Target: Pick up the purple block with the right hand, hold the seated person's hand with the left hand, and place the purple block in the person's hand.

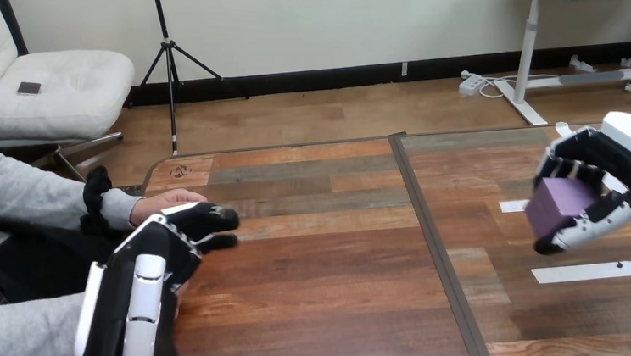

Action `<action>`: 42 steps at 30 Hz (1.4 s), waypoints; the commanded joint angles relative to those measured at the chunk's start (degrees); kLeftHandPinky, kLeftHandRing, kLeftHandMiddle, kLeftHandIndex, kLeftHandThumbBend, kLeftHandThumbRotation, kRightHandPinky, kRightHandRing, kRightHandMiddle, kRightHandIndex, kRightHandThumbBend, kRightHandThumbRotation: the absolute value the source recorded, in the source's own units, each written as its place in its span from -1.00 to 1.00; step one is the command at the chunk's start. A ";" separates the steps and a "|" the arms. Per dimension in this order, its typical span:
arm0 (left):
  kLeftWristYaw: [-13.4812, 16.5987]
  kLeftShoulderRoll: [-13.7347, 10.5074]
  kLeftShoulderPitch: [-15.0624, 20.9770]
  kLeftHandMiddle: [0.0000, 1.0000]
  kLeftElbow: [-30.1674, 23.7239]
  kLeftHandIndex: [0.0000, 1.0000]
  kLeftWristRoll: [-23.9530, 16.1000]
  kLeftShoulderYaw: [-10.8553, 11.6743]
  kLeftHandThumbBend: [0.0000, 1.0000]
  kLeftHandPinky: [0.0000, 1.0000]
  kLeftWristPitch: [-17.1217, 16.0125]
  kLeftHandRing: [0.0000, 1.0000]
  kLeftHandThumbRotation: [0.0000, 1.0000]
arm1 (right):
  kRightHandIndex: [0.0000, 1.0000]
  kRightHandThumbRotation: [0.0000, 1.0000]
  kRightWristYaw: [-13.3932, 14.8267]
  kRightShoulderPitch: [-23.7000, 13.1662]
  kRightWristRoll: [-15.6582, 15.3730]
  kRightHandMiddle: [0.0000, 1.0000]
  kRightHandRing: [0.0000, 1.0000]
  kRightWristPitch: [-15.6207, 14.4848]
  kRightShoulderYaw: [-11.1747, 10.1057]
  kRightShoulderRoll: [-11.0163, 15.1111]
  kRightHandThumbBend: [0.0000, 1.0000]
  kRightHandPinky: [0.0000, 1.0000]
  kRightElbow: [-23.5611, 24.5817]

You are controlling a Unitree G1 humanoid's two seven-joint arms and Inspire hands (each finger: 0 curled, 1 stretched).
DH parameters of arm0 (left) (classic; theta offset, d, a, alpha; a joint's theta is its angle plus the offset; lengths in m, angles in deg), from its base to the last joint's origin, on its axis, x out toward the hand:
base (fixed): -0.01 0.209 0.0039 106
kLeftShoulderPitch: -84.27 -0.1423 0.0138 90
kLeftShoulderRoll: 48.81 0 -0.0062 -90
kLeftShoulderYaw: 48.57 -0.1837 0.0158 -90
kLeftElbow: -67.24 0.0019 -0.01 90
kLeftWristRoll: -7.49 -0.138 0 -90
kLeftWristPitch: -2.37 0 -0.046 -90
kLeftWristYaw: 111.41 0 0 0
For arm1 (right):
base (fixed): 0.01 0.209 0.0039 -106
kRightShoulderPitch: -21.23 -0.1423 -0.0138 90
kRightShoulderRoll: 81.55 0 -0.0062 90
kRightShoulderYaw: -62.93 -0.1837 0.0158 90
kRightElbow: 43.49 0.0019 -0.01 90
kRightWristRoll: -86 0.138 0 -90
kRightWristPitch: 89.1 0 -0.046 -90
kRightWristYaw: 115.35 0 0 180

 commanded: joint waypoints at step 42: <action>13.71 -15.56 3.34 0.89 -11.64 0.81 -34.39 5.91 1.00 0.89 4.16 0.90 -0.02 | -0.13 -1.00 -2.44 0.57 5.15 -0.19 -0.31 -0.64 -5.40 -3.60 0.71 -0.37 6.44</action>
